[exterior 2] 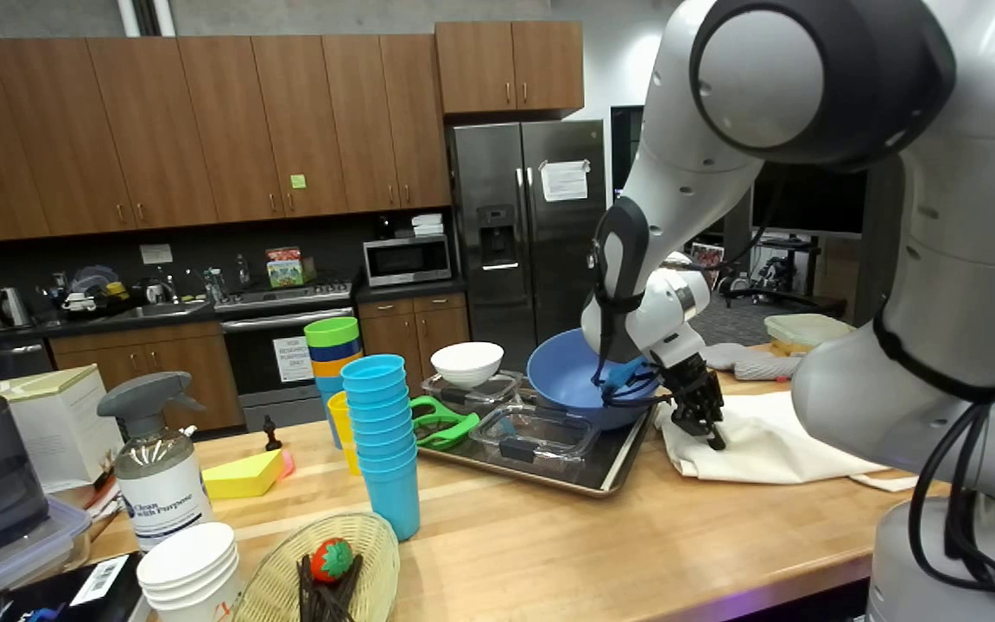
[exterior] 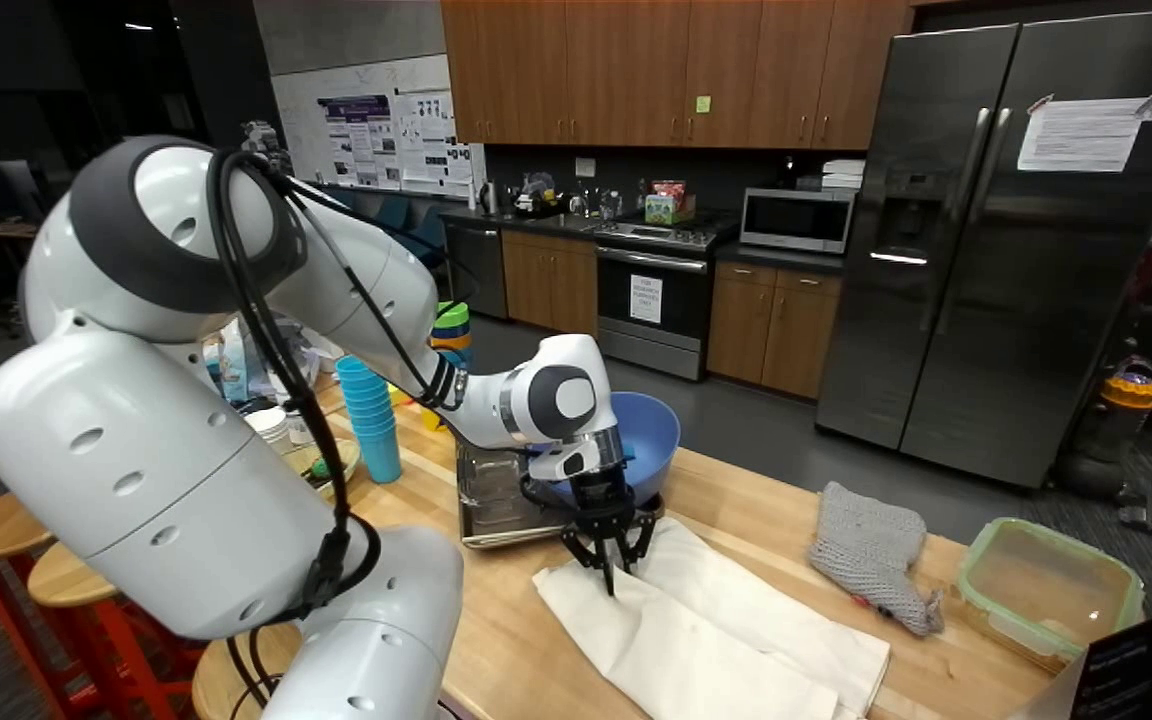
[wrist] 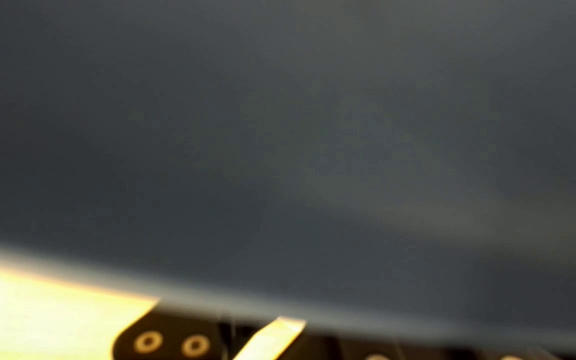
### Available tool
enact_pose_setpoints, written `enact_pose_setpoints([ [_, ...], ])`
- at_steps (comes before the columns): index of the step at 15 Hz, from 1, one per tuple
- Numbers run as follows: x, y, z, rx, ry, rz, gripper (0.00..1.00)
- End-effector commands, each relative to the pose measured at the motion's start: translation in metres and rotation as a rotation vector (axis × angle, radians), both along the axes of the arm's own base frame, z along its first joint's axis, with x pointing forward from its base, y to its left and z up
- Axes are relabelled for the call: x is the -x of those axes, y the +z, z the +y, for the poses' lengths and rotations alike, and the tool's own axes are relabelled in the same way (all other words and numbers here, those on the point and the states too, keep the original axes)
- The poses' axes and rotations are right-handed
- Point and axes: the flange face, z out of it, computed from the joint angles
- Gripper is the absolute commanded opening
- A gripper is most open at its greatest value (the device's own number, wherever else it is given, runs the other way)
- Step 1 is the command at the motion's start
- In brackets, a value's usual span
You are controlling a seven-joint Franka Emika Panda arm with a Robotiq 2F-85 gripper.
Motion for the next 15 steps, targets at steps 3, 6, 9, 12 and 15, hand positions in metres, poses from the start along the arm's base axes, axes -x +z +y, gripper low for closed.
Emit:
enact_pose_setpoints([
  [3, 0.0, 0.0, 0.0, 0.0, 0.0, 0.0, 0.28],
  [6, 0.0, 0.0, 0.0, 0.0, 0.0, 0.0, 0.28],
  [9, 0.0, 0.0, 0.0, 0.0, 0.0, 0.0, 0.28],
  [12, 0.0007, -0.0003, -0.0004, -0.001, 0.002, 0.002, 0.28],
  [15, 0.0007, -0.0003, -0.0004, -0.001, 0.002, 0.002, 0.28],
])
